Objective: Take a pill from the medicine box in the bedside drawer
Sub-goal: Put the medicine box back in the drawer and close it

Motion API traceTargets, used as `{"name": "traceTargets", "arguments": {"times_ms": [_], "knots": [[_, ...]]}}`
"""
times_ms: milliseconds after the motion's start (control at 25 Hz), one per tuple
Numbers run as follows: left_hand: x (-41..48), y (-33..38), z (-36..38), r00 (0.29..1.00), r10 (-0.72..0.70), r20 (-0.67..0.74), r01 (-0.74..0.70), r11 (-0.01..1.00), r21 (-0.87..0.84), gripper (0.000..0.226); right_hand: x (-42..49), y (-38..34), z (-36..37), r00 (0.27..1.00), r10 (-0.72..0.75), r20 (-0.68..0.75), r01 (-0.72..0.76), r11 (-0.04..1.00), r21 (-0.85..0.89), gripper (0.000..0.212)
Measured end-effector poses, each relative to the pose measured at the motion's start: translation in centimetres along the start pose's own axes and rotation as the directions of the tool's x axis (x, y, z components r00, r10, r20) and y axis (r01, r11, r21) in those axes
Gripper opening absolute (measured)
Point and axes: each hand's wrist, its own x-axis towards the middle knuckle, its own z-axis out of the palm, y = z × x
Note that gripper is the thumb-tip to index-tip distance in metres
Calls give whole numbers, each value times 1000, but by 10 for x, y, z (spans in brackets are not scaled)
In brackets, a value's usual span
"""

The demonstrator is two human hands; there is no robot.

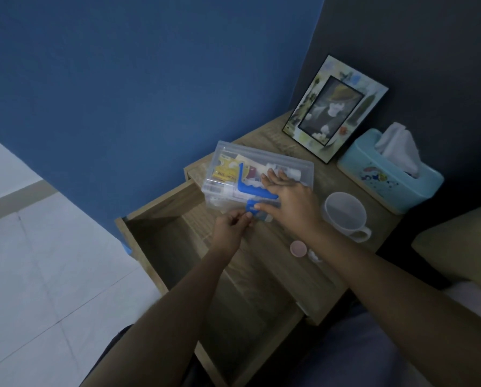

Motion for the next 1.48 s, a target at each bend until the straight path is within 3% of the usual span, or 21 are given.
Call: {"name": "traceTargets", "arguments": {"times_ms": [200, 320, 440, 520, 600, 720, 880, 1040, 1320, 1480], "knots": [[5, -1, -6, 998, 59, 1, -59, 990, 127, 18, 0, 0, 0, 1000, -18, 2, 18, 1000, 11, 65], [6, -1, -21, 1000, -1, 30, -7, 959, 284, 14, -2, 0, -4, 999, -37, 20, 37, 999, -14, 68], [6, 4, -57, 966, -107, -234, 192, 905, 380, 14, 0, 0, -12, 999, -28, -41, 30, 997, 72, 61], [10, 16, -79, 899, -16, -437, 203, 901, 384, 21, 8, 1, -15, 994, 48, -95, -40, 995, 88, 55], [19, 39, -88, 840, 122, -528, 122, 906, 404, 34, 20, 7, -19, 963, 241, -124, -232, 969, 87, 59], [31, 70, -77, 897, 144, -417, 63, 893, 445, 45, 34, 20, -25, 894, 445, -43, -440, 893, 93, 76], [48, 75, -62, 978, 27, -208, 97, 821, 562, 60, 43, 28, -21, 864, 491, 113, -502, 857, 117, 87], [49, 68, -58, 972, -18, -236, 117, 903, 414, 59, 47, 31, -21, 865, 491, 102, -501, 853, 149, 86], [31, 103, -110, 961, 37, -275, 89, 898, 430, 60, 47, -15, -36, 843, 502, 192, -537, 769, 346, 103], [-2, 125, -146, 981, 10, -192, 68, 917, 393, 52, 4, -62, -40, 837, 518, 178, -535, 705, 465, 90]]}}
